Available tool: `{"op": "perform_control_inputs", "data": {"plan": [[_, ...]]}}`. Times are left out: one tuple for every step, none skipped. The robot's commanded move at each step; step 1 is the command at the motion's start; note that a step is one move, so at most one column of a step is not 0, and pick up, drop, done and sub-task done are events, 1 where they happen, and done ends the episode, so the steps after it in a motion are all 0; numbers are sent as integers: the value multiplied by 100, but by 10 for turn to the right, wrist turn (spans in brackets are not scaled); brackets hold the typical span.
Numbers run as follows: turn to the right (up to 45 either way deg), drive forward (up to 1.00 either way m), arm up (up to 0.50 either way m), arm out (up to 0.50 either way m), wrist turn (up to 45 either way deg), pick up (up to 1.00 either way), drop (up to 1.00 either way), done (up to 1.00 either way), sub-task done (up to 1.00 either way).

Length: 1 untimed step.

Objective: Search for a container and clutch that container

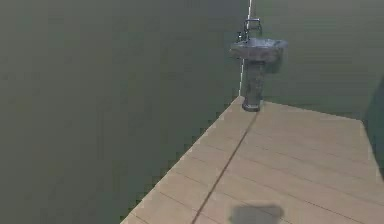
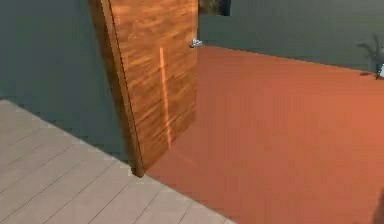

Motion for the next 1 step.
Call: {"op": "perform_control_inputs", "data": {"plan": [[-450, 0, 0, 0, 0, 0, 0, 0, 0]]}}
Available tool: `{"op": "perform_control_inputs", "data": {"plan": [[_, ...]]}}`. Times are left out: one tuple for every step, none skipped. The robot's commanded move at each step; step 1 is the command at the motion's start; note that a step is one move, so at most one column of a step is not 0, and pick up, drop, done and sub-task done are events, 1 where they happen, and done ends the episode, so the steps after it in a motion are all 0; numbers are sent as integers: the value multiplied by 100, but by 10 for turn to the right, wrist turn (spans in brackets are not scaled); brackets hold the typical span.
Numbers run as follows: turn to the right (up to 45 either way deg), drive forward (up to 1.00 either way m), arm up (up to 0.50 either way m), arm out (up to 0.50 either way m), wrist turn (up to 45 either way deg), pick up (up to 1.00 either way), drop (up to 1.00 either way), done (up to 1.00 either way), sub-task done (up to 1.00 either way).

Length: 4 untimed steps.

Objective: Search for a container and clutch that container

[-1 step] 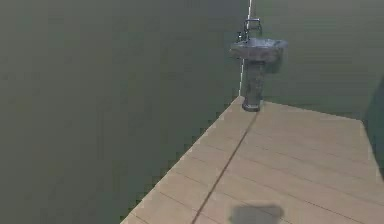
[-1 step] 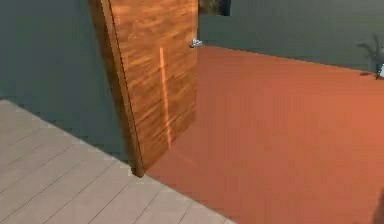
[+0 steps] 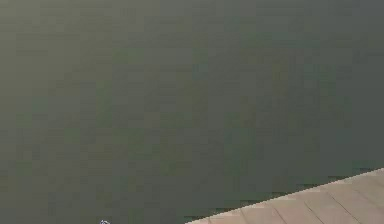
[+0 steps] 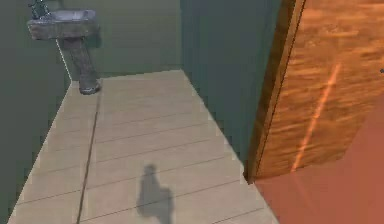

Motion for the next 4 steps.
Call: {"op": "perform_control_inputs", "data": {"plan": [[-150, 0, 0, 0, 0, 0, 0, 0, 0], [0, 10, 0, 0, 0, 0, 0, 0, 0], [-450, 0, 0, 0, 0, 0, 0, 0, 0], [-450, 0, 0, 0, 0, 0, 0, 0, 0]]}}
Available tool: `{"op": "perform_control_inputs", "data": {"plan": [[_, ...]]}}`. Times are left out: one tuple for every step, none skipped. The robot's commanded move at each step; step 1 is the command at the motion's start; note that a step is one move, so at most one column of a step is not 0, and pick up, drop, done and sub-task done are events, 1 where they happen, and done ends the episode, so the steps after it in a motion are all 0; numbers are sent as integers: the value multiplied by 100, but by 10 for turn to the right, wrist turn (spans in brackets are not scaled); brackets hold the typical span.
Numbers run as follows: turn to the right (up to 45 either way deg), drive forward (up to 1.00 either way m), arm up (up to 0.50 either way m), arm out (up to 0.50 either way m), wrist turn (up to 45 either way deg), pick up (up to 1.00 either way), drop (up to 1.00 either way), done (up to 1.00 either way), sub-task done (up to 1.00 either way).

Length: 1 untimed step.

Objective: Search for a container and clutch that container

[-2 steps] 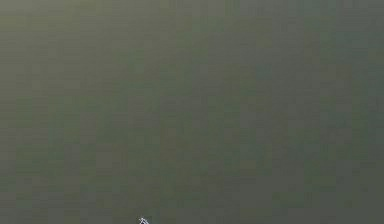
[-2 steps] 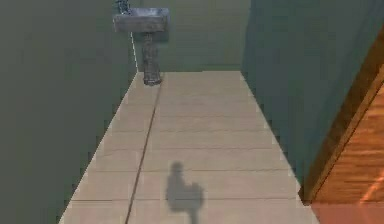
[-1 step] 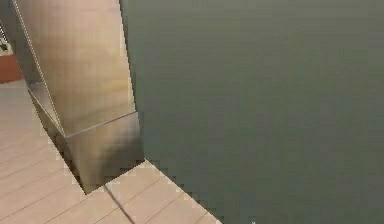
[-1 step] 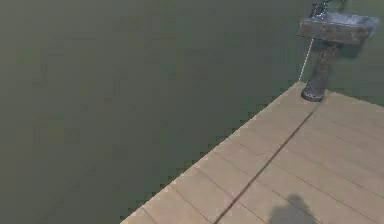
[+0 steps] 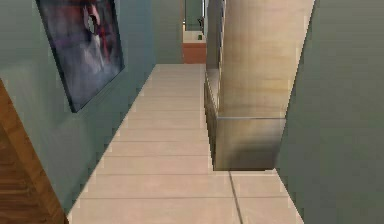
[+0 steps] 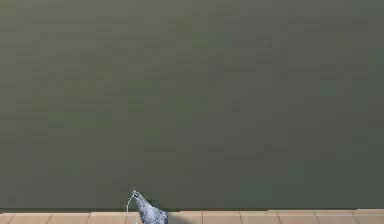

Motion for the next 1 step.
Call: {"op": "perform_control_inputs", "data": {"plan": [[-120, 0, 0, 0, 0, 0, 0, 0, 0]]}}
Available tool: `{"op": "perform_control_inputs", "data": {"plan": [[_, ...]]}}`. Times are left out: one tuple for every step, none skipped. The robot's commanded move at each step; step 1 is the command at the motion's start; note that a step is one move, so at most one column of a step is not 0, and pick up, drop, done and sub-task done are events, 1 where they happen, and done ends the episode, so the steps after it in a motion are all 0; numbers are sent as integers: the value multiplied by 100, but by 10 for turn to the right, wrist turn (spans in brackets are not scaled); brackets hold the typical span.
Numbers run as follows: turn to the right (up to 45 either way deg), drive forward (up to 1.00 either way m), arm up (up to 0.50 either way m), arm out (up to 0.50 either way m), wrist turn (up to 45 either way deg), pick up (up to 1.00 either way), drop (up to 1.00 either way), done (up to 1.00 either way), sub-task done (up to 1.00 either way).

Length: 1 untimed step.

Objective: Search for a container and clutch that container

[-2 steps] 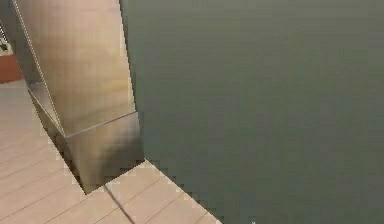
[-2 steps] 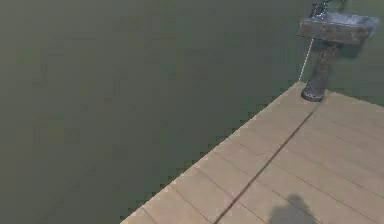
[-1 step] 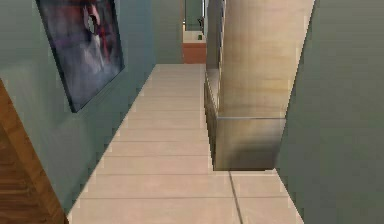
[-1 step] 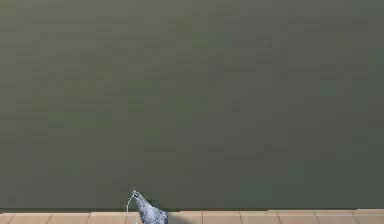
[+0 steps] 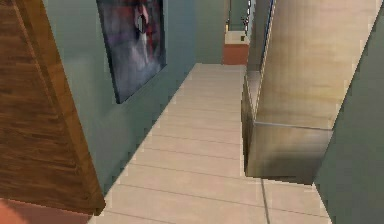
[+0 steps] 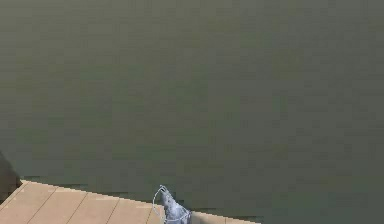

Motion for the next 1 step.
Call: {"op": "perform_control_inputs", "data": {"plan": [[0, 0, 40, 0, 0, 0, 0, 0, 0]]}}
